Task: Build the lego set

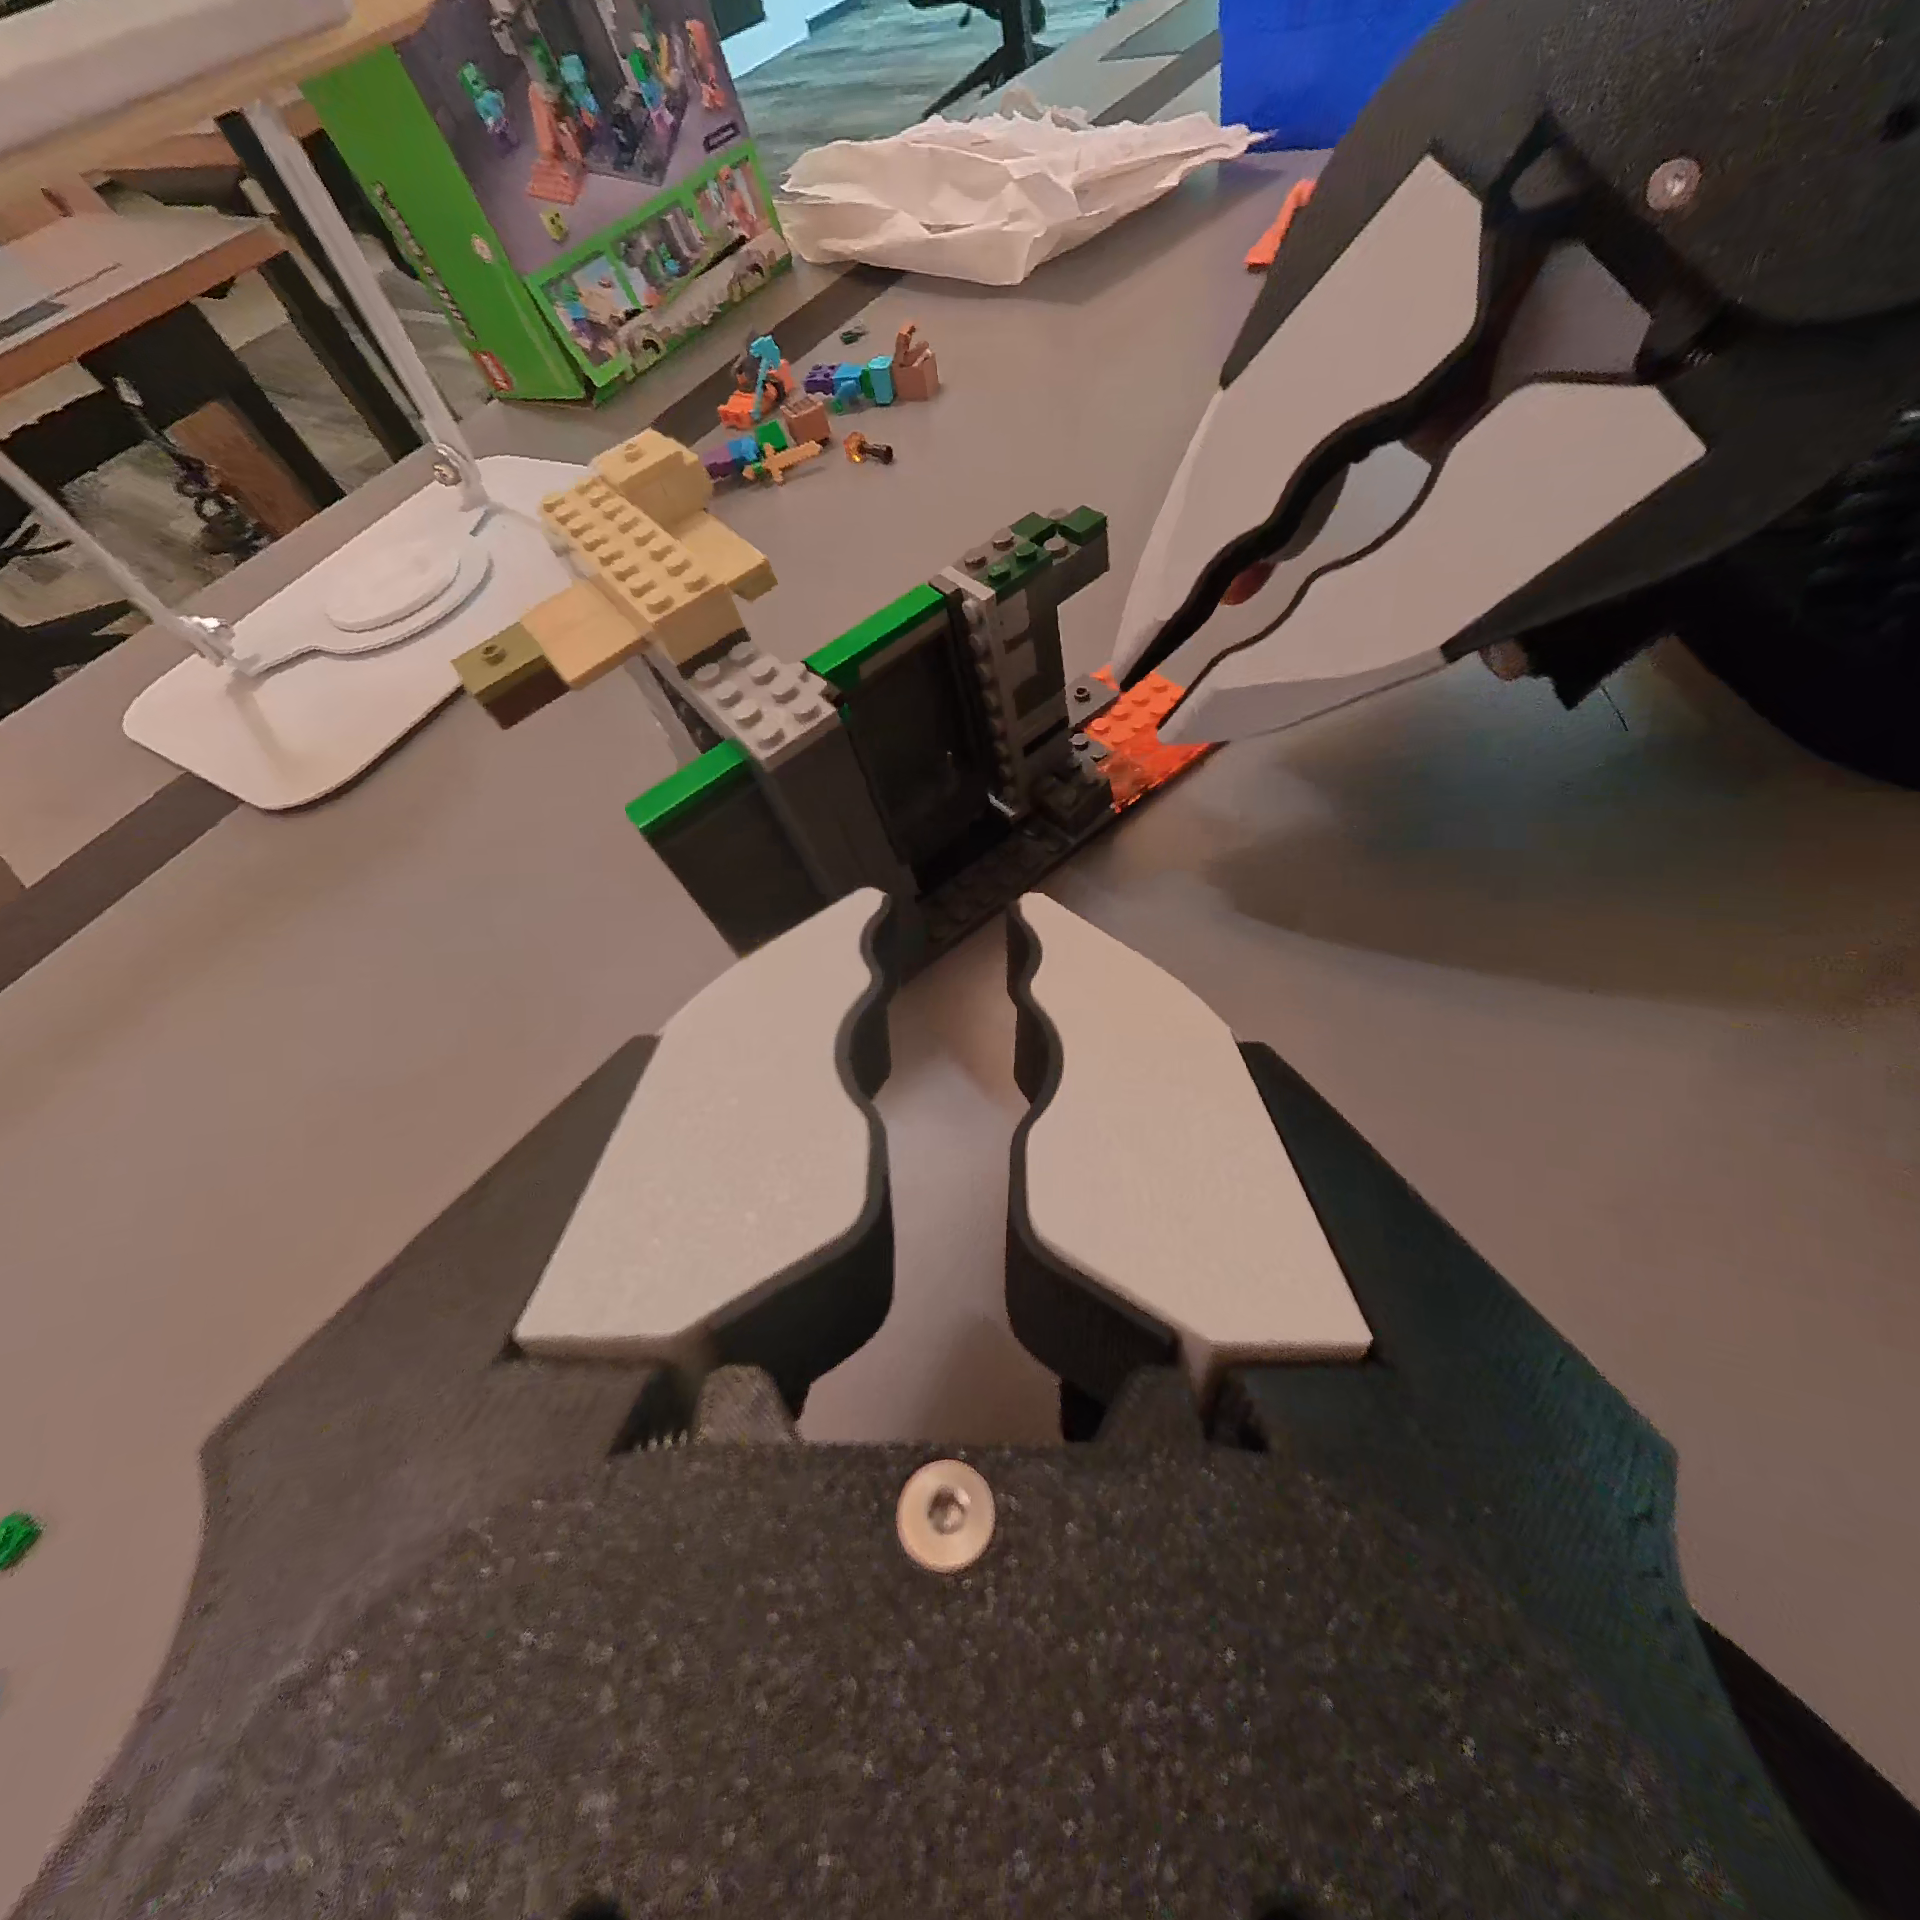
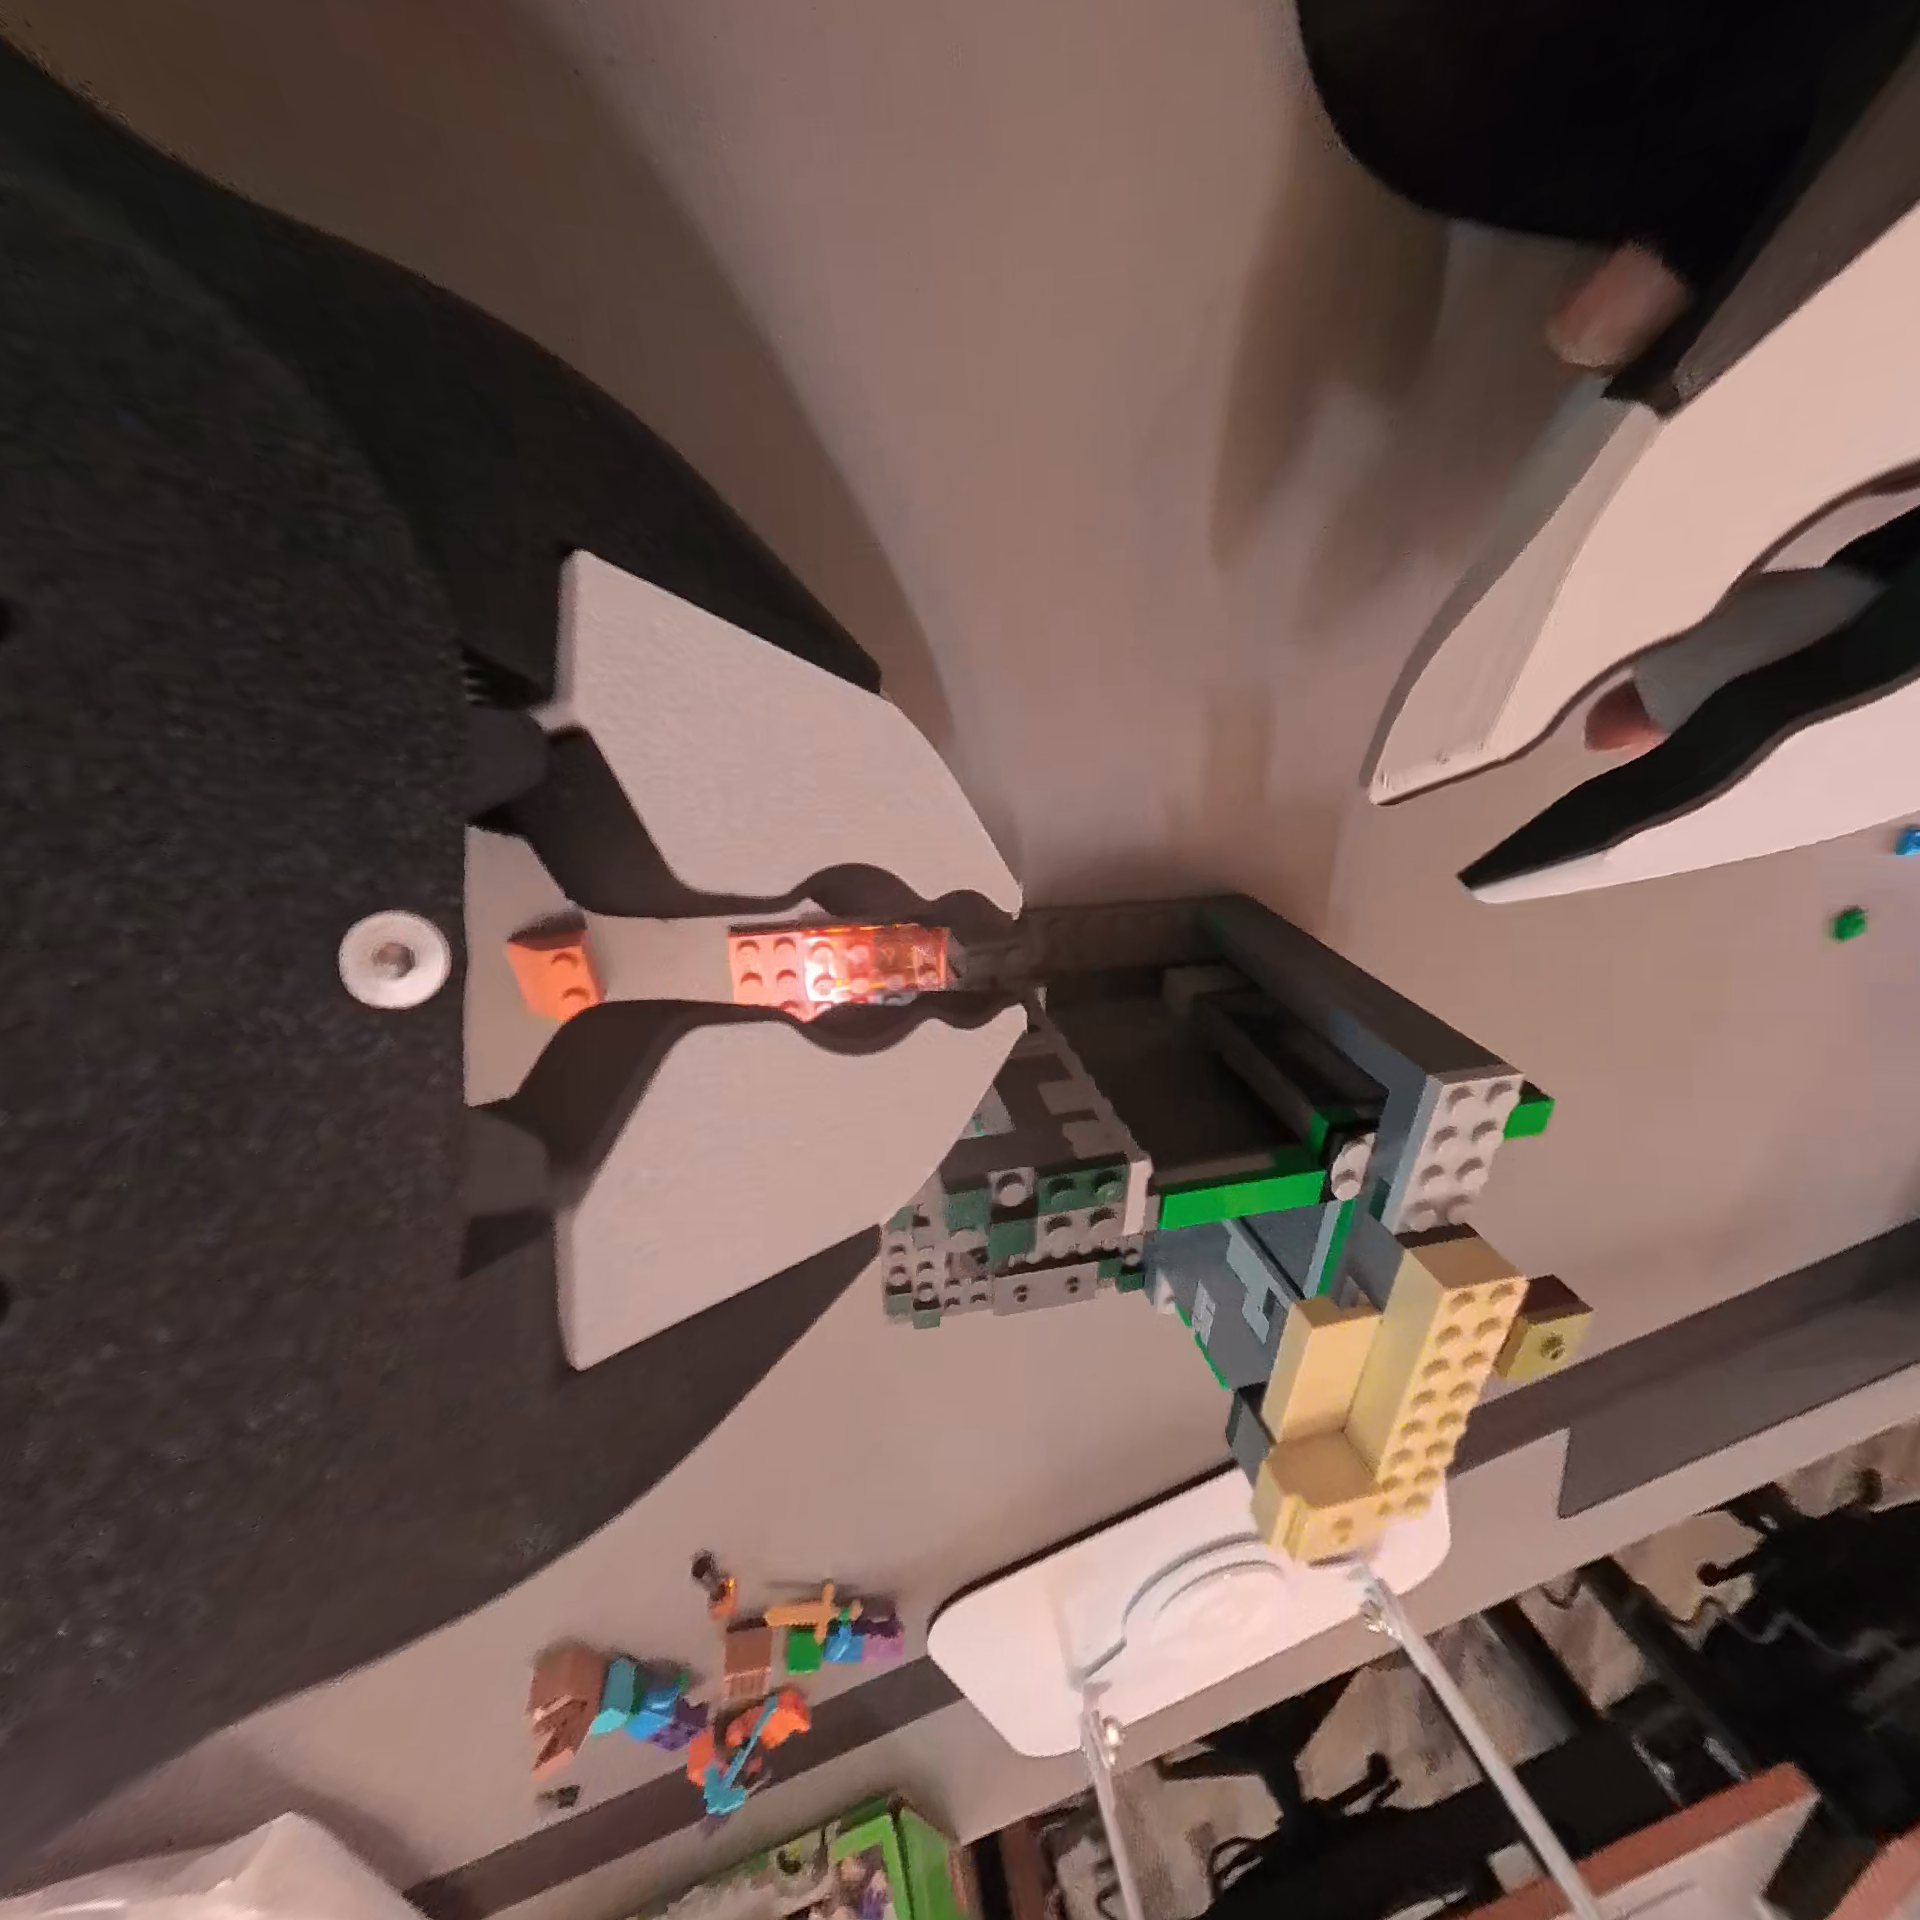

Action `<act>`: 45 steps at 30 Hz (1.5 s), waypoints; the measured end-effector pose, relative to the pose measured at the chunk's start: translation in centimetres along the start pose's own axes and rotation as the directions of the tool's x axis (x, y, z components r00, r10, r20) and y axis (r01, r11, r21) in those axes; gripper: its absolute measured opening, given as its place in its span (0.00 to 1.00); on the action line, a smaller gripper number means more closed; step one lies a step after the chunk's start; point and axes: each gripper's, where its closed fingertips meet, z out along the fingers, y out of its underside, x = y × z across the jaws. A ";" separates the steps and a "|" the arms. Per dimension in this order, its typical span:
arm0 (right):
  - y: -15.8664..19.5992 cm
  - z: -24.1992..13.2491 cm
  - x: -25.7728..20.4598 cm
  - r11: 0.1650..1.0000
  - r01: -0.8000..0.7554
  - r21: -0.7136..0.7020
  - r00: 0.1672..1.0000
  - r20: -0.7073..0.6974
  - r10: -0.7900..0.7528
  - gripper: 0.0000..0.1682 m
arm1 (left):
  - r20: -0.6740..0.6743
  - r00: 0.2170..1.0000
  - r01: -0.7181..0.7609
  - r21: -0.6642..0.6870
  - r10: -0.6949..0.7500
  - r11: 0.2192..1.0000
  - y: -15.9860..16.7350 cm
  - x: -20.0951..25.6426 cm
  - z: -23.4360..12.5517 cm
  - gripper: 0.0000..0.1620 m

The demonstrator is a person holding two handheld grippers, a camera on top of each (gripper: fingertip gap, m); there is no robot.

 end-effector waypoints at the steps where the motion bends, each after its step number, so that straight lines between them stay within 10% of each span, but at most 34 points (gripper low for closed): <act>1: 0.2 -0.1 0.1 1.000 -0.006 0.006 1.000 0.006 0.006 0.06 | -0.015 1.000 -0.007 -0.012 0.007 1.000 -0.1 0.2 0.2 0.10; 16: 1.1 2.4 0.0 0.994 -0.108 0.019 0.991 0.086 0.106 0.03 | -0.104 0.994 -0.059 -0.269 0.032 0.961 0.5 2.5 5.4 0.05; 45: 2.1 2.3 0.1 0.950 -0.302 -0.076 0.941 0.135 0.310 0.00 | -0.109 0.994 -0.047 -0.342 0.010 0.939 1.9 3.1 7.6 0.05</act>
